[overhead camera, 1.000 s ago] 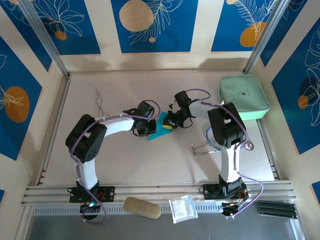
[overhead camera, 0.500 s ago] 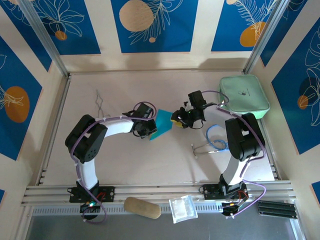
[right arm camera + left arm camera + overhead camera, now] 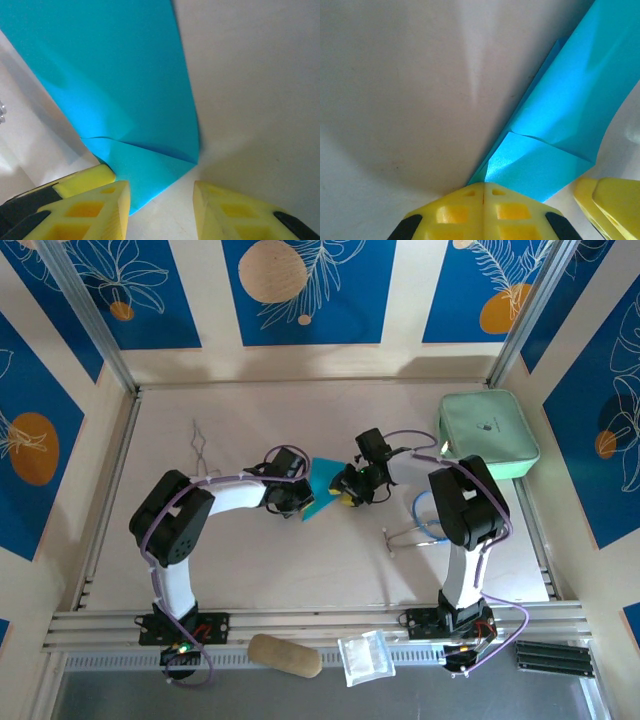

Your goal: Fold a paper plane with a square sheet of paper (pick it up from the middle)

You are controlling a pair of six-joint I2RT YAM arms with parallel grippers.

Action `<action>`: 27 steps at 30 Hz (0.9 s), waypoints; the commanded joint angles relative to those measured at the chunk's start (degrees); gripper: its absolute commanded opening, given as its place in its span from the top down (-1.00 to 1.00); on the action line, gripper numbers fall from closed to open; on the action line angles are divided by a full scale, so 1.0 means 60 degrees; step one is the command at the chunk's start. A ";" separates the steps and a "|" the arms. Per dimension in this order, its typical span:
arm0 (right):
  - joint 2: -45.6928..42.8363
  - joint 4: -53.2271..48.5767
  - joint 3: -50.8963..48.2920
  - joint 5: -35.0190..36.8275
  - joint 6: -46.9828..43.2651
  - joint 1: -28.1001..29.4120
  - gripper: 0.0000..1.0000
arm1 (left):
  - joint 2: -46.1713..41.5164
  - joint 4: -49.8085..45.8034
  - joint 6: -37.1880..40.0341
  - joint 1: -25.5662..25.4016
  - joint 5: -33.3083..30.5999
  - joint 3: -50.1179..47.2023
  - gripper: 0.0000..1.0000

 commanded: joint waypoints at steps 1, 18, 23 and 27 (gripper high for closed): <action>0.0178 -0.0401 0.0365 0.0125 0.0035 0.0046 0.23 | 0.0246 -0.0419 -0.0113 -0.0068 0.0051 -0.0310 0.88; 0.0377 0.0664 0.0267 -0.0603 -0.0218 0.0018 0.32 | 0.0265 -0.0284 -0.0200 -0.0068 0.0095 -0.0430 0.88; 0.0092 0.1300 -0.0040 -0.0889 -0.0285 0.0027 0.47 | 0.0221 -0.0300 -0.0201 -0.0070 0.0044 -0.0462 0.88; -0.0136 0.1662 -0.0439 -0.0781 -0.0386 -0.0026 0.56 | 0.0178 -0.0300 -0.0215 -0.0078 0.0007 -0.0479 0.87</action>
